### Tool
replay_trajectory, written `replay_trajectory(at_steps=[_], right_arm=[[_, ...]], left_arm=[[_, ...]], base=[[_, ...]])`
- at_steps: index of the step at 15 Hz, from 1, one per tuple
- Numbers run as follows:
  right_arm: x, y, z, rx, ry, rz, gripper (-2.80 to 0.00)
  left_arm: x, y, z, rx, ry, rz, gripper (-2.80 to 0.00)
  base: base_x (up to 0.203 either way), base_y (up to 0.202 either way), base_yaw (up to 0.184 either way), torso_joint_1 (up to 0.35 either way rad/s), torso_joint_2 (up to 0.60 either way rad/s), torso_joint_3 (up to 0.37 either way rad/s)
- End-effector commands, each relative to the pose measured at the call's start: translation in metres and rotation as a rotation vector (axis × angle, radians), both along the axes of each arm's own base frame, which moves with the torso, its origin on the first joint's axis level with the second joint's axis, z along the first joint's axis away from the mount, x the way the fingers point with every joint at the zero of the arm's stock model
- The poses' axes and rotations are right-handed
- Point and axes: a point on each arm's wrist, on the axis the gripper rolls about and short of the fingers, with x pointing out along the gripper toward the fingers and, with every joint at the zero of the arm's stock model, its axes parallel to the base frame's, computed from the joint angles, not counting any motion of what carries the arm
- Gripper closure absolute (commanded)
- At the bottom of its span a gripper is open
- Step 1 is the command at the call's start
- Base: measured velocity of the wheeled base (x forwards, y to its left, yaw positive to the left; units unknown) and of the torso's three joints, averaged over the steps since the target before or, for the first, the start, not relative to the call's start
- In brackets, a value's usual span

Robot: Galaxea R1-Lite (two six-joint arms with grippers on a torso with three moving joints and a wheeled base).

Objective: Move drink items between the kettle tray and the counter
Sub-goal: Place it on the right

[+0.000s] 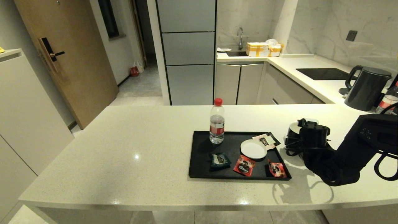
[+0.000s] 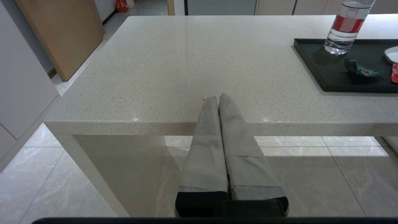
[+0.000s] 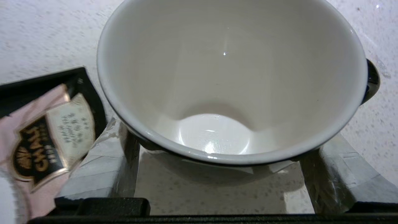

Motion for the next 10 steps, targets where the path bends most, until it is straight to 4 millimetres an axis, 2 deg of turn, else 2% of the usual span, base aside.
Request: replay_trajectory(at_steps=[1, 10], right_arm=[[0.0002, 0.0005, -0.0032, 0.000, 0.006, -0.001, 0.00], [0.0013, 0.0005, -0.0087, 0.003, 0.025, -0.008, 0.00]], left_arm=[[0.0000, 0.0000, -0.0001, 0.000, 0.000, -0.001, 0.00], [0.0000, 0.0000, -0.0002, 0.000, 0.001, -0.001, 0.00]], base=[[0.000, 0.000, 0.000, 0.000, 0.00, 0.000], [0.000, 0.000, 0.000, 0.000, 0.00, 0.000]])
